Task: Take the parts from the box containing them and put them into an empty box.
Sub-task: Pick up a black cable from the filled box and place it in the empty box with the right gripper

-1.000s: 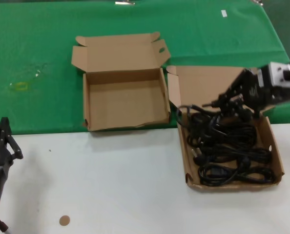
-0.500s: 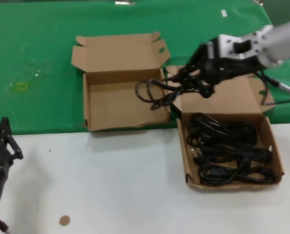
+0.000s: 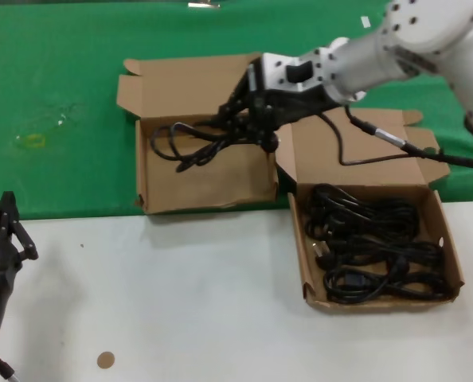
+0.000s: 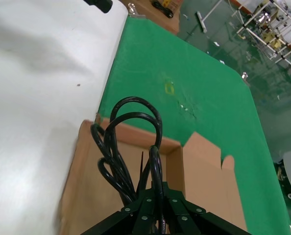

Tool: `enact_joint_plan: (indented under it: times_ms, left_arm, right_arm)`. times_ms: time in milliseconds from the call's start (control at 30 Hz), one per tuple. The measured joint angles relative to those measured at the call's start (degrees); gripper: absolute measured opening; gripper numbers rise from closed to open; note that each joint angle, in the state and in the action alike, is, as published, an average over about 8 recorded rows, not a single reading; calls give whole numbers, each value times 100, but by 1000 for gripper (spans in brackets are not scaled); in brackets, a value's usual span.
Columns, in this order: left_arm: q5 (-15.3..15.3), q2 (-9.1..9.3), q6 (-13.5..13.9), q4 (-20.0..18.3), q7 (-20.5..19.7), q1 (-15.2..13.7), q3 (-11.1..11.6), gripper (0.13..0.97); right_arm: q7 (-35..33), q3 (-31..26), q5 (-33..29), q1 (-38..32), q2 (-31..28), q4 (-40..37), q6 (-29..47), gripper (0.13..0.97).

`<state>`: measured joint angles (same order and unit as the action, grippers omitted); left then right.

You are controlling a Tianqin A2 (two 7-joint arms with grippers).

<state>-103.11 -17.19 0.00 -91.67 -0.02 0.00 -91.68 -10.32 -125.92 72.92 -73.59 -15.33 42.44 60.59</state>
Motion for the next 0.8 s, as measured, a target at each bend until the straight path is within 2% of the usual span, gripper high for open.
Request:
enact_joint_plan:
  times_ms: [333, 800]
  left_arm:
    - [0, 0, 0, 0, 0, 0, 0, 144]
    - [0, 0, 0, 0, 0, 0, 0, 144]
  right_arm:
    - [-570, -28, 6, -340, 726, -1291, -460, 165]
    - [-1226, 56, 35, -646, 1104, -2462, -931, 182]
